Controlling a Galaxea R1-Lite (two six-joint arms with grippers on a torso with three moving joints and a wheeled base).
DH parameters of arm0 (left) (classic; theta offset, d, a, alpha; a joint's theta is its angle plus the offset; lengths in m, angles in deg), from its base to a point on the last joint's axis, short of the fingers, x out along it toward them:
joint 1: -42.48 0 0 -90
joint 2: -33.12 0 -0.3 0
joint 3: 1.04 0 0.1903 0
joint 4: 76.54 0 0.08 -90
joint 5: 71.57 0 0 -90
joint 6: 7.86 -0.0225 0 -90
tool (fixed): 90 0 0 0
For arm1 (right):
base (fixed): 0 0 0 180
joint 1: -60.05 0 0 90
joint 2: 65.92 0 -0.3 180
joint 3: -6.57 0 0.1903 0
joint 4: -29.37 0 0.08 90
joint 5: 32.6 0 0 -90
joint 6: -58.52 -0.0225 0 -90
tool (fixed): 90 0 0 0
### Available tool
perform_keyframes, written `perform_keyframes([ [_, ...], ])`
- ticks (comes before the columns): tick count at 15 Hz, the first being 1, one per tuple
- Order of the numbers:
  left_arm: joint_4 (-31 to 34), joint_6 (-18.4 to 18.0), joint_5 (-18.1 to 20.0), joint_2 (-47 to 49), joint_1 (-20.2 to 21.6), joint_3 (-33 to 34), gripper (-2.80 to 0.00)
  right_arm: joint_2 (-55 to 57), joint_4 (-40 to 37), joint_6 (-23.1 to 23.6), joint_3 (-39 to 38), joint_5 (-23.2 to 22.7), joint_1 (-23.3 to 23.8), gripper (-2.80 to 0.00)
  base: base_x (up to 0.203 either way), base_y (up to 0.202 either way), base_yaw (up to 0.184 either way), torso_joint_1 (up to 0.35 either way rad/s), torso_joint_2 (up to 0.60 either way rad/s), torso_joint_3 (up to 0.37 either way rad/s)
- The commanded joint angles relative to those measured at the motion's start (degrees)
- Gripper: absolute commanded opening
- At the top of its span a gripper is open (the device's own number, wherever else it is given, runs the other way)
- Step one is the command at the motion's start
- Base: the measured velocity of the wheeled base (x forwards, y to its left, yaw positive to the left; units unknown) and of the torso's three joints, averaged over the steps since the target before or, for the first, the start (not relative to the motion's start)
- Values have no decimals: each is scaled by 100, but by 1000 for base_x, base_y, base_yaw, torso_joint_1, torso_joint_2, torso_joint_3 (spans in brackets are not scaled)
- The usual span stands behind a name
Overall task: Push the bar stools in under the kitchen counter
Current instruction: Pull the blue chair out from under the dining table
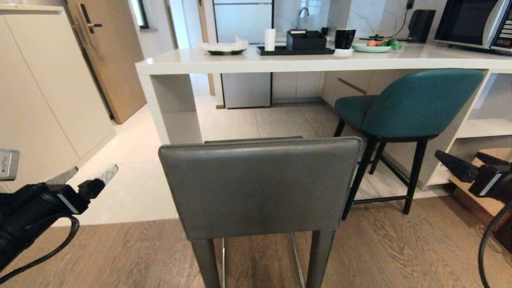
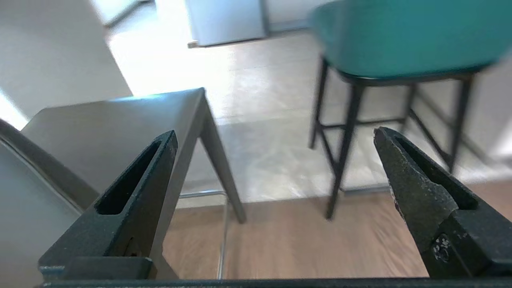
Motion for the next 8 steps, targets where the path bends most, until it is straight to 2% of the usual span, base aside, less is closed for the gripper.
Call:
perform_keyframes([
  [1,964,13,-1165,-790,-578,-393,0,-1339,-2553,-54,609,317,-83,0,0,0,0,0,0,0],
  [2,1623,14,-1315,-1241,-788,-537,0,-1808,-3464,-109,933,454,-110,0,0,0,0,0,0,0],
  [3,2297,15,-1381,-1744,-921,-663,0,-2216,-3878,-120,1081,551,-129,0,0,0,0,0,0,0],
  [6,3985,13,-1452,-3263,-1098,-904,0,-3286,-4226,61,1051,712,-152,0,0,0,0,0,0,0],
  [8,4512,-69,-1498,-4101,-1121,-882,0,-4027,-4469,312,971,694,-156,0,0,0,0,0,0,0],
])
